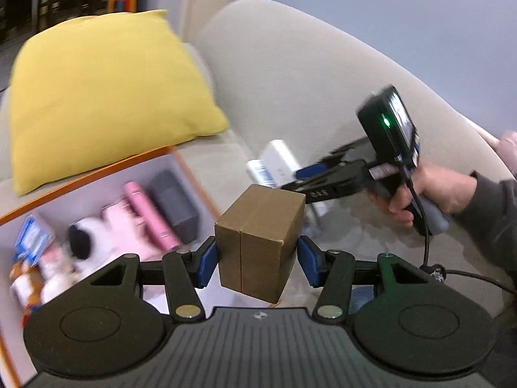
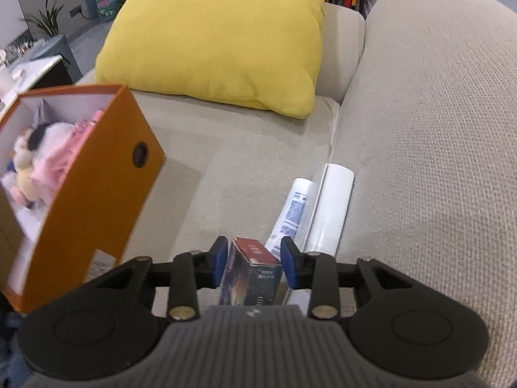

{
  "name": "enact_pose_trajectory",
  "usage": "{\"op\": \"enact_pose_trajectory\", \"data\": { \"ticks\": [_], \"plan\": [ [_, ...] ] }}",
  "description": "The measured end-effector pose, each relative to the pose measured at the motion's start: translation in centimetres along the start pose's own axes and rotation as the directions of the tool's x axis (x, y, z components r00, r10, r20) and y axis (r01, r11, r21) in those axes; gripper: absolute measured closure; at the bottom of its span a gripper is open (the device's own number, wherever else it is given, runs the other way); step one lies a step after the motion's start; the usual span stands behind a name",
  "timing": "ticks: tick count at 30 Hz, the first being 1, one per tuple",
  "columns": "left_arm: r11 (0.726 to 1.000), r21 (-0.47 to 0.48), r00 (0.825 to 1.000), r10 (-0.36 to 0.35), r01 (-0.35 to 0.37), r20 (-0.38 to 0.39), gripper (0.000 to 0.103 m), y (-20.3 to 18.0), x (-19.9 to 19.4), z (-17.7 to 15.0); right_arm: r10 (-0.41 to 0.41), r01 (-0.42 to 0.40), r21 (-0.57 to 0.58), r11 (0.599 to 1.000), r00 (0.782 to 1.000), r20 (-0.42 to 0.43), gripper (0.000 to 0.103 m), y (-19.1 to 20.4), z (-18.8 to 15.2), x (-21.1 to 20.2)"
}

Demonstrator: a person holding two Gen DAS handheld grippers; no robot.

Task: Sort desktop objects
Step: 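Lift the brown box over the orange box with the left gripper while the right carries the card pack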

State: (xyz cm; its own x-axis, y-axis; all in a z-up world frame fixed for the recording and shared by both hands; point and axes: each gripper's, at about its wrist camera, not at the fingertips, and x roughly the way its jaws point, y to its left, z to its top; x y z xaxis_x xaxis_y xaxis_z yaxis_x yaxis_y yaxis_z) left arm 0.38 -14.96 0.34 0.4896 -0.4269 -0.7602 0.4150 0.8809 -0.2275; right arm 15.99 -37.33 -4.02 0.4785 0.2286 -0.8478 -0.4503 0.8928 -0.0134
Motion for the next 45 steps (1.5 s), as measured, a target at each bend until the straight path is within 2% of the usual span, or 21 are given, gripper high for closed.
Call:
{"op": "enact_pose_trajectory", "data": {
  "ticks": [2, 4, 6, 9, 14, 20, 22, 26, 28, 32, 36, 39, 42, 45],
  "plan": [
    [1.000, -0.014, 1.000, 0.028, -0.028, 0.005, 0.042, 0.5, -1.3, -0.1, -0.015, 0.015, -0.001, 1.000, 1.000, 0.007, 0.064, 0.0, -0.1, 0.3],
    [0.997, -0.038, 0.998, 0.061, -0.061, 0.003, 0.042, 1.7, -0.9, -0.3, 0.005, -0.006, 0.044, 0.999, 1.000, 0.026, 0.064, -0.4, 0.0, 0.5],
    [0.994, -0.048, 0.995, 0.101, -0.101, 0.000, 0.042, 2.0, -3.2, -0.3, 0.024, -0.028, 0.088, 0.996, 0.999, 0.044, 0.066, -0.6, 0.2, 0.9],
    [0.986, -0.067, 0.989, 0.150, -0.151, -0.017, 0.042, 3.2, -3.4, -0.6, 0.028, -0.035, 0.119, 0.992, 0.998, 0.057, 0.069, -0.2, 0.5, 2.2],
    [0.976, -0.112, 0.982, 0.185, -0.189, -0.049, 0.042, 5.3, -3.3, -1.0, 0.009, -0.014, 0.130, 0.991, 0.999, 0.038, 0.071, 0.9, 1.2, 4.4],
    [0.976, -0.152, 0.987, 0.151, -0.158, -0.058, 0.041, 7.8, -2.1, -1.5, 0.015, -0.019, 0.184, 0.983, 1.000, 0.027, 0.070, 0.2, 1.3, 3.7],
    [0.976, -0.166, 0.990, 0.133, -0.140, -0.056, 0.041, 8.4, -1.6, -1.8, 0.026, -0.034, 0.237, 0.971, 0.999, 0.037, 0.063, -0.7, 0.8, 3.2],
    [0.979, -0.175, 0.994, 0.097, -0.105, -0.051, 0.041, 9.1, -1.3, -2.1, -0.005, -0.014, 0.305, 0.952, 0.998, 0.061, 0.059, -1.7, -0.1, 2.5],
    [0.979, -0.179, 0.995, 0.085, -0.092, -0.049, 0.041, 9.3, -1.2, -2.3, -0.015, -0.010, 0.323, 0.946, 0.997, 0.073, 0.050, -1.9, -0.5, 2.0],
    [0.979, -0.188, 0.996, 0.071, -0.078, -0.047, 0.041, 9.6, -1.0, -2.6, -0.038, 0.013, 0.307, 0.952, 0.996, 0.075, 0.050, -1.4, -1.2, 1.0],
    [0.978, -0.195, 0.996, 0.065, -0.074, -0.055, 0.041, 9.9, -0.7, -3.0, -0.063, 0.065, 0.245, 0.967, 0.998, -0.017, 0.057, -0.3, -1.9, 1.3],
    [0.977, -0.202, 0.996, 0.062, -0.073, -0.061, 0.041, 10.1, -0.4, -3.3, -0.100, 0.111, 0.191, 0.975, 0.993, -0.065, 0.057, 0.8, -2.1, 2.4],
    [0.976, -0.205, 0.996, 0.063, -0.076, -0.070, 0.041, 10.2, -0.5, -3.6, -0.111, 0.132, 0.210, 0.969, 0.988, -0.112, 0.064, 0.7, -1.7, 3.1],
    [0.974, -0.213, 0.994, 0.066, -0.083, -0.088, 0.041, 10.6, -0.3, -3.8, -0.070, 0.098, 0.256, 0.962, 0.990, -0.119, 0.075, 0.5, -1.5, 2.4]
  ]
}}
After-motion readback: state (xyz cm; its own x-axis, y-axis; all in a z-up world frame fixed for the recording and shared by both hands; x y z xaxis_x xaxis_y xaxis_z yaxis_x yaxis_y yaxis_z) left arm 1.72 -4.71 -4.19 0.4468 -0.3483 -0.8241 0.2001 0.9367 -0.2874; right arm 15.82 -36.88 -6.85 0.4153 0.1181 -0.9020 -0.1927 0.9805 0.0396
